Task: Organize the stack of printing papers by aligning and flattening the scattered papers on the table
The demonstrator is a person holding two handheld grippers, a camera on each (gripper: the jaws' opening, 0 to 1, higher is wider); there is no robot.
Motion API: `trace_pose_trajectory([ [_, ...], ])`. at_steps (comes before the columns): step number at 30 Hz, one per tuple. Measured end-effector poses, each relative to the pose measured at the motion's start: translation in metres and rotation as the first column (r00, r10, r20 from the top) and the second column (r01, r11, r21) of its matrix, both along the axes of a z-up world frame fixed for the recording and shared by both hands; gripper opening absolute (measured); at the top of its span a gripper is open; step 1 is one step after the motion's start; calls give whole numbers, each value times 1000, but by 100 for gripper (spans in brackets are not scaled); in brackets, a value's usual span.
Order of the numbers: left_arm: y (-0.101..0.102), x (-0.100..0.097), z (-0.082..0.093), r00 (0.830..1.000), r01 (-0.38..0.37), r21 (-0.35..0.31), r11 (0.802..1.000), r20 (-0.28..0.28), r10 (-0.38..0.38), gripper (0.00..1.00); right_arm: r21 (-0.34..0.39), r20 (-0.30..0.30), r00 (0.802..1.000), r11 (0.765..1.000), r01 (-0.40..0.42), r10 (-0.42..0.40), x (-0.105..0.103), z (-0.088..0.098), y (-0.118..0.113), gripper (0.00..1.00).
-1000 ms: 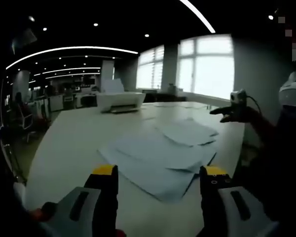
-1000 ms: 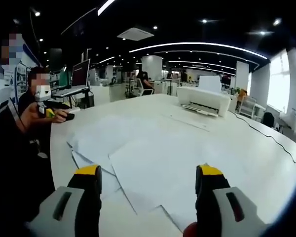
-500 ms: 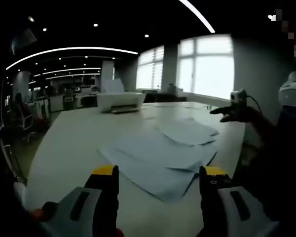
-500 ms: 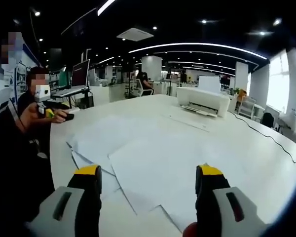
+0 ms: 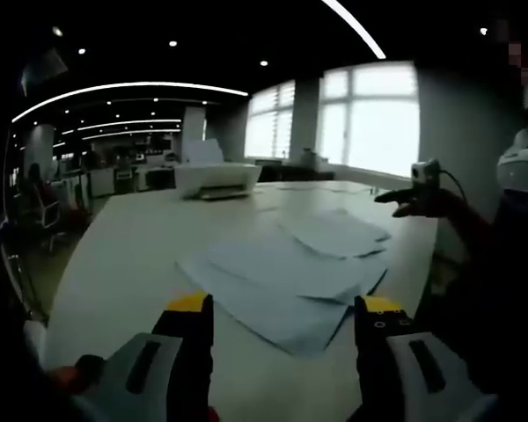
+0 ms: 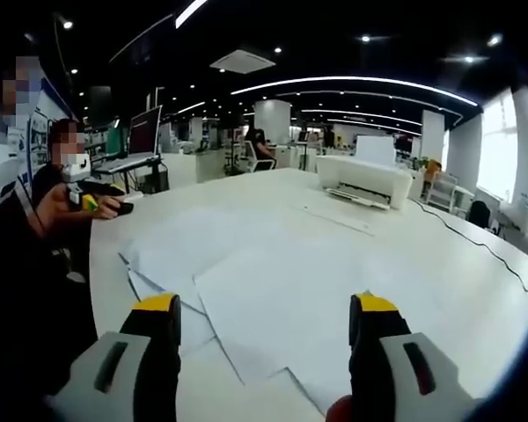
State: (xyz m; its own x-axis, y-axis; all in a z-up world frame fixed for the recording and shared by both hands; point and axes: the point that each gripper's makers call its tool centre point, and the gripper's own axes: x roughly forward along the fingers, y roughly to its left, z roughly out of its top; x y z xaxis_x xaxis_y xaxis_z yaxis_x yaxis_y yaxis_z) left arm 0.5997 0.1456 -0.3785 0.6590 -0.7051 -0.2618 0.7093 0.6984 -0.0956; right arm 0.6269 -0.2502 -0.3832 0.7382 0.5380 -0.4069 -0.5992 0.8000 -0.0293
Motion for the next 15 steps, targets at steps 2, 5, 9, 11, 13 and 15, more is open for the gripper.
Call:
trace_pose_trajectory([
  [2, 0, 0, -1, 1000, 0, 2, 1000, -2, 0, 68, -1, 0, 1000, 1000, 2, -2, 0, 0, -1, 74],
  [5, 0, 1, -1, 1000, -1, 3, 1000, -2, 1, 68, 3, 3, 1000, 1000, 4, -4, 0, 1, 1, 73],
  [9, -1, 0, 0, 1000, 1, 1, 1000, 0, -1, 68, 0, -4, 1000, 1000, 4, -4, -1, -2, -1, 74],
  [11, -1, 0, -1, 1000, 1, 3, 1000, -1, -1, 68, 1, -6, 1000, 1000, 6, -6, -1, -2, -1, 74],
  [13, -1, 0, -2, 1000, 0, 3, 1000, -3, 0, 68, 4, -4, 1000, 1000, 6, -6, 0, -1, -2, 74],
  [15, -1, -1, -2, 1000, 0, 3, 1000, -3, 0, 68, 5, -1, 1000, 1000, 5, -5, 0, 0, -2, 74],
])
